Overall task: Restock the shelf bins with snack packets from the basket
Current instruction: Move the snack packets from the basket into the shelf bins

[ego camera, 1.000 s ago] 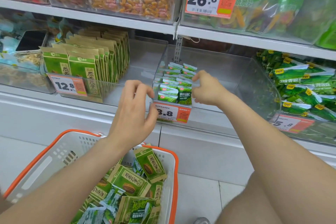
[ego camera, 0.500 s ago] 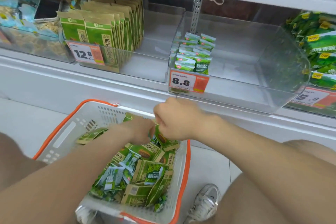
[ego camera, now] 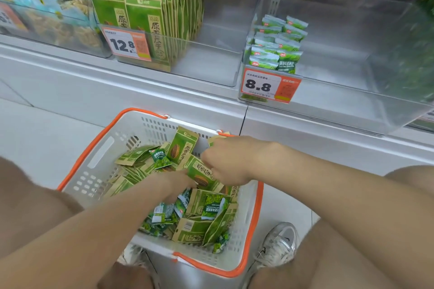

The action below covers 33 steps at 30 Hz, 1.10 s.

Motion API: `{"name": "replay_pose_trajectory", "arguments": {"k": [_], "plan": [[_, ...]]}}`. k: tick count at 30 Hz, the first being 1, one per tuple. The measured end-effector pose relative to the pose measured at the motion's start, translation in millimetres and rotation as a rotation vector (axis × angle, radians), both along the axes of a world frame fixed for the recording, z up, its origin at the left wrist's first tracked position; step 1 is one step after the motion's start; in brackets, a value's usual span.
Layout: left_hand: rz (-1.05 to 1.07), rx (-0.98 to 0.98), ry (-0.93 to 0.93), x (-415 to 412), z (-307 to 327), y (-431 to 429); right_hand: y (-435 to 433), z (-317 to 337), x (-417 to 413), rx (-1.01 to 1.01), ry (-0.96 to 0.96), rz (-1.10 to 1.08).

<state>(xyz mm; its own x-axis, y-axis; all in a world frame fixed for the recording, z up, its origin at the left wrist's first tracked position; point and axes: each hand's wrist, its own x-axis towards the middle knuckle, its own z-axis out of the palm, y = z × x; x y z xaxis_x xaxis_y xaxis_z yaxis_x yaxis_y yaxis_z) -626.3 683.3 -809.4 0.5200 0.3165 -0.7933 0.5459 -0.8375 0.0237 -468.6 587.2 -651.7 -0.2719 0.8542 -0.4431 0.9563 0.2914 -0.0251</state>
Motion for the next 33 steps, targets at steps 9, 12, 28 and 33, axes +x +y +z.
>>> {"name": "replay_pose_trajectory", "arguments": {"k": [9, 12, 28, 33], "plan": [[-0.063, 0.182, -0.017, -6, -20, -4, -5, 4, 6, -0.067, -0.023, -0.046], [0.001, 0.090, -0.004, -5, -20, -2, -8, 4, 7, -0.080, -0.022, -0.061], [0.373, -0.269, -0.764, 53, 109, 15, 2, 54, 55, 0.054, 0.036, -0.241], [0.466, -0.513, -1.106, 68, 181, -1, -8, 82, 75, 0.226, 0.317, -0.388]]}}
